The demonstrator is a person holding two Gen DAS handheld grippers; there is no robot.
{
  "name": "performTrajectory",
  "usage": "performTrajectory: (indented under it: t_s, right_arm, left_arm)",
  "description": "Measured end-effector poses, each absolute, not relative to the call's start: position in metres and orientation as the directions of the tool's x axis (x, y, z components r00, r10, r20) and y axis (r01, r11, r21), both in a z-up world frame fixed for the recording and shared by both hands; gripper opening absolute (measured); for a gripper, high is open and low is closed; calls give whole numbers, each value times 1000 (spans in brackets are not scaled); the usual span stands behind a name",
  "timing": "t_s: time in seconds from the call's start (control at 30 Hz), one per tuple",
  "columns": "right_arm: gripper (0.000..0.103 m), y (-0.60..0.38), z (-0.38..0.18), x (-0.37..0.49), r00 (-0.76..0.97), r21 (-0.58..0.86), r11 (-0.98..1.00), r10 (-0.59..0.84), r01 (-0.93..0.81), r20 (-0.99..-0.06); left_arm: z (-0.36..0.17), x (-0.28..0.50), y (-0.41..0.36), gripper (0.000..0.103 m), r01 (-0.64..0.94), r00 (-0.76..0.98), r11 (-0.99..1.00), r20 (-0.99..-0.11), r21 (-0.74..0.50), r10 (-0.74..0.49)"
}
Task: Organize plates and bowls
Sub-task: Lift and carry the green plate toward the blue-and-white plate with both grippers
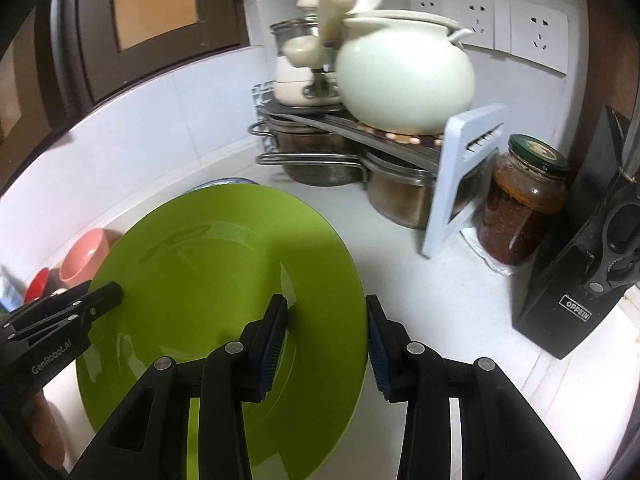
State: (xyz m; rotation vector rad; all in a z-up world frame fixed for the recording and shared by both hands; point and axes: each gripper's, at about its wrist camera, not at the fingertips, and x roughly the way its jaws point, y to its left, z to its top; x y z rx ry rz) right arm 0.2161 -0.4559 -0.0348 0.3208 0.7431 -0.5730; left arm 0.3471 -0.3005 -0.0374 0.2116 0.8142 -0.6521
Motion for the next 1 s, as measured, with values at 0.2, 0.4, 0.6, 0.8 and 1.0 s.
performTrajectory:
  t_s: [0.2,0.4,0.6,0.8,1.0]
  right_arm:
    - [40,-431,-26,218,616,71,827,-355,558,-703]
    - [40,-405,-20,221,633,71,848,-334,525,-698]
    - [40,-379,-17,225,648,72,867,-312,494,-695]
    - [40,-347,-14,229,664,72,890,-281,451,-693]
    - [40,-312,-10,233,681,62,912,-255,404,-687]
  left_arm:
    - [-31,342,-269,37,580,531,811,-721,-74,-445]
    - [-26,340,-235,37,547,554,834,-715,-74,-427]
    - [-23,337,-201,37,516,572,853,-712,-74,-408]
    - [-19,332,-164,37,476,592,876,-708,-77,-384]
    - [-17,327,-123,37,430,607,899,-711,-82,-355]
